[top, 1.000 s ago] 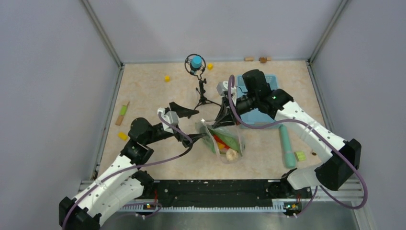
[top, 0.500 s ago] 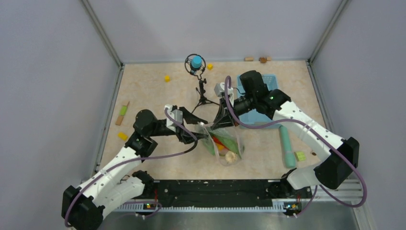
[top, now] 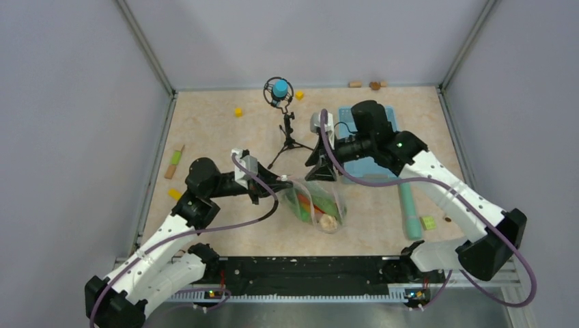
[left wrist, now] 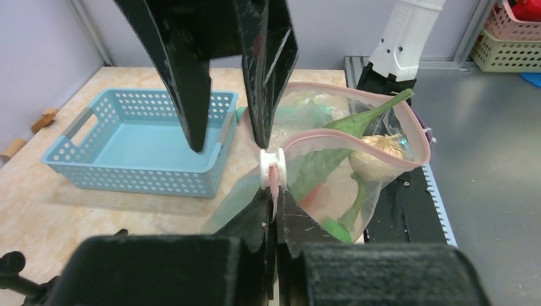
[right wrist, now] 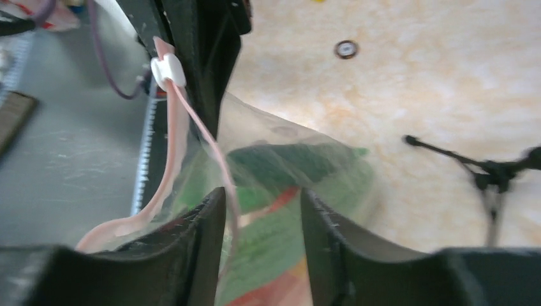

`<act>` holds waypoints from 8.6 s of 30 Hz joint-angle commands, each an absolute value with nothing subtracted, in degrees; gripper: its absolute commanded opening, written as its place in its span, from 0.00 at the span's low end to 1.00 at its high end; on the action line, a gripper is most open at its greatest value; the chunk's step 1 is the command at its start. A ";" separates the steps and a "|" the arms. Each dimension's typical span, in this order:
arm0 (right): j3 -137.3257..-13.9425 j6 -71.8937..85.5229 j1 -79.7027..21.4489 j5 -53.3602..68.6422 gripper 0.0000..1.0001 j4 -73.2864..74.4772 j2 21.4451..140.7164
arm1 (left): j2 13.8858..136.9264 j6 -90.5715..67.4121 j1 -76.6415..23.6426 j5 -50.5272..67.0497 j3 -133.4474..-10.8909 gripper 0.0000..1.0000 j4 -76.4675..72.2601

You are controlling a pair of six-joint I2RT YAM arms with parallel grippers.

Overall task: Place the food in the zip-top bag and seal the zipper
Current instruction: Adjust the zipper food storage bag at the center of the board, then zip the zipper food storage bag at the center of the board, then place the zipper food storage bag at the center of the board, then reset both arms

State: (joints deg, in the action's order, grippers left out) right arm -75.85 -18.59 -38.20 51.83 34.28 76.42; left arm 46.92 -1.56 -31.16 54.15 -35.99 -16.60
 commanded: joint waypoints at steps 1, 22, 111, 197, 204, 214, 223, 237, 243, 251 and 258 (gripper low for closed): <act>-74.96 -14.36 -38.41 40.93 0.55 27.46 67.61 | 43.84 -0.88 -31.01 49.54 -36.75 0.00 -15.13; -75.38 5.50 -38.86 44.63 0.65 6.48 70.46 | 52.13 -6.57 -33.31 24.71 -60.16 0.00 10.95; -67.36 -4.26 -40.08 44.25 0.00 10.61 70.69 | 47.16 -15.76 -35.20 18.42 -52.65 0.00 4.33; -46.56 19.70 -32.34 21.09 0.00 18.78 44.85 | 40.65 -38.96 -35.19 -10.76 -50.51 0.00 32.99; -42.22 20.52 -32.37 11.42 0.00 16.33 47.97 | 52.72 -37.63 -35.23 -17.77 -50.88 0.51 28.93; -37.30 23.83 -32.34 1.04 0.00 15.27 47.78 | 57.76 -35.62 -35.16 -19.45 -52.85 0.97 25.58; -30.54 30.76 -32.32 -3.72 0.00 12.71 46.84 | 57.59 -35.65 -35.20 -18.04 -52.95 0.97 26.49; -26.81 30.50 -32.35 -5.61 0.73 18.49 37.17 | 51.75 -36.97 -35.22 -19.61 -48.34 0.97 31.08; -29.14 32.53 -32.35 -12.77 0.99 22.42 32.99 | 49.33 -36.31 -35.17 -18.54 -46.52 0.97 28.79; -33.80 33.81 -32.32 -23.73 0.99 30.46 29.62 | 50.81 -34.04 -35.18 -17.13 -46.58 0.97 23.27; -32.34 33.08 -32.34 -25.79 0.99 30.94 25.80 | 49.71 -32.87 -35.16 -20.11 -47.85 0.97 25.17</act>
State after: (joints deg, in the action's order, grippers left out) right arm -31.29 33.54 -33.04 -22.74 30.15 27.53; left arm 50.87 -34.15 -35.29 -17.74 -46.28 26.61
